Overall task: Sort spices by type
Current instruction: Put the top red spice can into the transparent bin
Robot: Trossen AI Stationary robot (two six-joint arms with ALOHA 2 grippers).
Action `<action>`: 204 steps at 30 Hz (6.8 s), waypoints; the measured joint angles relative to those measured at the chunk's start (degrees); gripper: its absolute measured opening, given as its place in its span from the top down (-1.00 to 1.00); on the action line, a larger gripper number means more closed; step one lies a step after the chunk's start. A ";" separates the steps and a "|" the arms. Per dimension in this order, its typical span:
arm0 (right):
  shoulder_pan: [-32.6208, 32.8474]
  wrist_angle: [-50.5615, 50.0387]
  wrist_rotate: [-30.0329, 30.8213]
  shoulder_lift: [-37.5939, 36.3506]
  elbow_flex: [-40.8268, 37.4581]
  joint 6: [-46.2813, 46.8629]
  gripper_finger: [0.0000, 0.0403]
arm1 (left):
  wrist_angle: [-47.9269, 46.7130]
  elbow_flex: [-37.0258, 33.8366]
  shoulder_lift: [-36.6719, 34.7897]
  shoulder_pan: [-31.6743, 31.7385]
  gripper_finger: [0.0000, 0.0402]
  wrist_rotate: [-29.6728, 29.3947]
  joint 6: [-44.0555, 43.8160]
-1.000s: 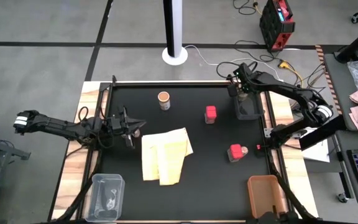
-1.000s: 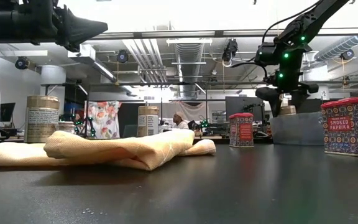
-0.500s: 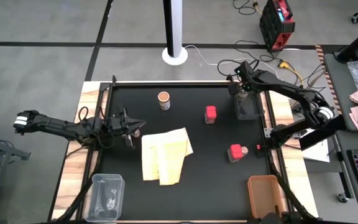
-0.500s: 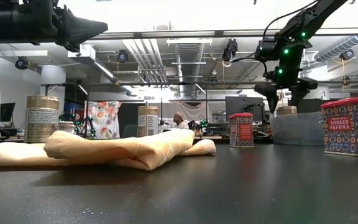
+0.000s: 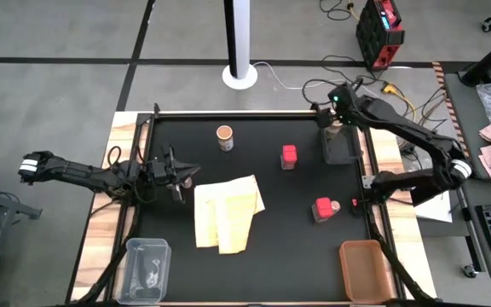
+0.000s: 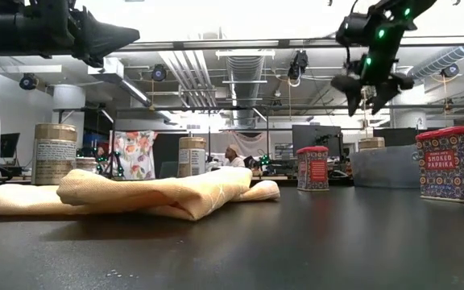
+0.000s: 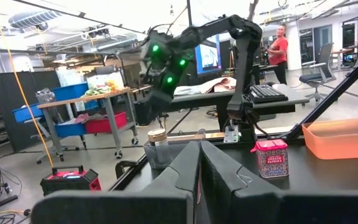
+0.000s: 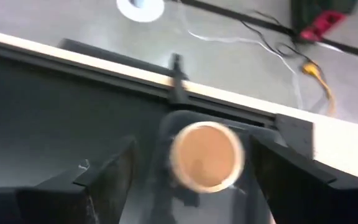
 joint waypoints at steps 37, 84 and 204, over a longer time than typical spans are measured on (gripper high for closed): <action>32.72 -18.93 -6.11 23.59 22.32 18.05 -0.62 | -0.20 0.00 0.02 0.00 1.00 0.00 0.00; 33.36 -9.99 4.87 26.31 17.02 1.26 -0.86 | -3.21 0.00 0.44 -0.90 1.00 3.92 -11.31; 65.30 48.09 16.68 19.99 -4.39 -24.76 -0.02 | -25.63 25.39 26.91 -8.64 0.28 2.99 -15.24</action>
